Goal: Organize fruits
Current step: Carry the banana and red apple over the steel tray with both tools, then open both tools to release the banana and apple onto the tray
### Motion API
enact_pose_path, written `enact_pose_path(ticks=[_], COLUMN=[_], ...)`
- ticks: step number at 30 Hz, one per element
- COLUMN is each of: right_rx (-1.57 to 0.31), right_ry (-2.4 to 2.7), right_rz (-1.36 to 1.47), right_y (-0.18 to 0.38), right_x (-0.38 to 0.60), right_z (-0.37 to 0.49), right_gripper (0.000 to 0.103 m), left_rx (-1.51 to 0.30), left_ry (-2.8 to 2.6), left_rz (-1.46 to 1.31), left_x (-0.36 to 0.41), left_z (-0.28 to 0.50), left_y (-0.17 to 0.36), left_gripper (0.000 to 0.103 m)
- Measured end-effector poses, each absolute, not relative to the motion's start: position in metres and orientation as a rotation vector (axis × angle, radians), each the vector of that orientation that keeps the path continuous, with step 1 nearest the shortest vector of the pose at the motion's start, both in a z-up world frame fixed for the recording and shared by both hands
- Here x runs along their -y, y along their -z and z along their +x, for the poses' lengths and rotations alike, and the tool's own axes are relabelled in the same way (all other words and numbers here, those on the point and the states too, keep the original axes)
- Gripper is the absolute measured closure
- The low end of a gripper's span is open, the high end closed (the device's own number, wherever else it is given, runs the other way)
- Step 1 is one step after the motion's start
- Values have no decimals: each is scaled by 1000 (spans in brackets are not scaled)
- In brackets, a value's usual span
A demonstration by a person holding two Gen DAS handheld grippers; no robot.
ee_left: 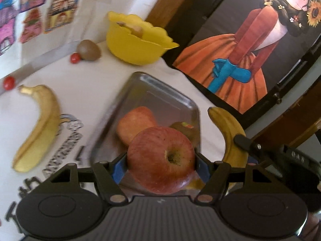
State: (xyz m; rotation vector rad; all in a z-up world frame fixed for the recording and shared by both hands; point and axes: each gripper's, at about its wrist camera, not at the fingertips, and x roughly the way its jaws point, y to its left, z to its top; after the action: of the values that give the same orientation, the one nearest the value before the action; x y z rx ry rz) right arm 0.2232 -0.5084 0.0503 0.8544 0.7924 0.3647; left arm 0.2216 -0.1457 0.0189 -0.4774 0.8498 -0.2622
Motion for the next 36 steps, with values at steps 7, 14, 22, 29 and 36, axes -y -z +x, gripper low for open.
enact_pose_path(ticks=[7,14,22,29,36], right_rx=[-716,-670,-778,-832,-872], right_ry=[-370,-372,-410,-395,-333], right_rz=[843,896,884,811,755], right_y=[-66,-53,-16,0,6], right_x=[535,525,495,483,482], right_z=[273,329,366,373,372], right_gripper=[71,71,71,71,55], left_rx=[-775,-731,-808,-875,-937], left_ry=[253,166,114,52,-1], left_rz=[-493,-455,-437,-420,-446], left_x=[165,168,173,177,173], left_z=[256,309,351,365,370], left_y=[-44,-44,-16,1,14], left_gripper=[29,29,29,29,26])
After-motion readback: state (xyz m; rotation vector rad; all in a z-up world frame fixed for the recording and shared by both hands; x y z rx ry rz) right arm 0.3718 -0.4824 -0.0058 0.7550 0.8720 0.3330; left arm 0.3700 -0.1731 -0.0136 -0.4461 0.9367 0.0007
